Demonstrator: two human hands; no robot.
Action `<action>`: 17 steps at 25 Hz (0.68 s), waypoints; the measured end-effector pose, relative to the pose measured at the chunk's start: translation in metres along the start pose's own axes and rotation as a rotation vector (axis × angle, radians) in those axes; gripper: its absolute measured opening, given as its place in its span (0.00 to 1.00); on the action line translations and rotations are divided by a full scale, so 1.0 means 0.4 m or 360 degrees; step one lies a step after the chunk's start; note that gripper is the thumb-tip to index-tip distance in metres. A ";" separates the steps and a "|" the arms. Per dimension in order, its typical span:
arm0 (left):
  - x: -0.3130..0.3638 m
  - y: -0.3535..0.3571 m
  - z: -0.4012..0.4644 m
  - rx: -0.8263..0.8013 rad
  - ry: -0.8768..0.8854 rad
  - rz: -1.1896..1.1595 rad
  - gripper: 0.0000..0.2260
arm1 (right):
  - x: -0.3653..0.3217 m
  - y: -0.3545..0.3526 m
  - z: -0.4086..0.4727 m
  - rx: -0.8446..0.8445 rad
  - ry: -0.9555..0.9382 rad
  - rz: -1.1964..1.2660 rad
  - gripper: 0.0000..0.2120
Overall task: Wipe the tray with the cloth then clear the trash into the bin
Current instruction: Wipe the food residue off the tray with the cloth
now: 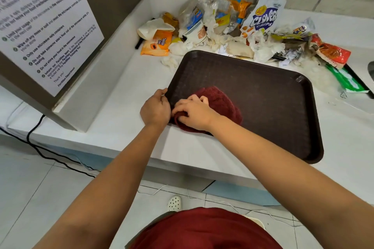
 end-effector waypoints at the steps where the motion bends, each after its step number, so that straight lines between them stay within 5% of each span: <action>1: 0.001 -0.001 0.003 -0.0003 -0.0006 0.0004 0.17 | -0.010 0.006 0.020 0.0042 0.0019 -0.0055 0.12; 8: 0.000 -0.006 0.019 -0.0024 -0.0013 0.0092 0.16 | 0.031 -0.007 0.048 0.0258 0.0230 -0.0003 0.11; 17: -0.003 -0.007 0.017 -0.0009 -0.0025 0.0063 0.15 | 0.307 -0.105 -0.052 0.0501 0.1061 -0.0043 0.13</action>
Point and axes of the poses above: each hand's wrist, its own z-axis towards the middle knuckle, its own y-axis out of the palm, x = y × z, the point moved 1 cm from there along z, towards the middle knuckle, and after that the axes turned 2 degrees about -y, right-handed, at the moved point
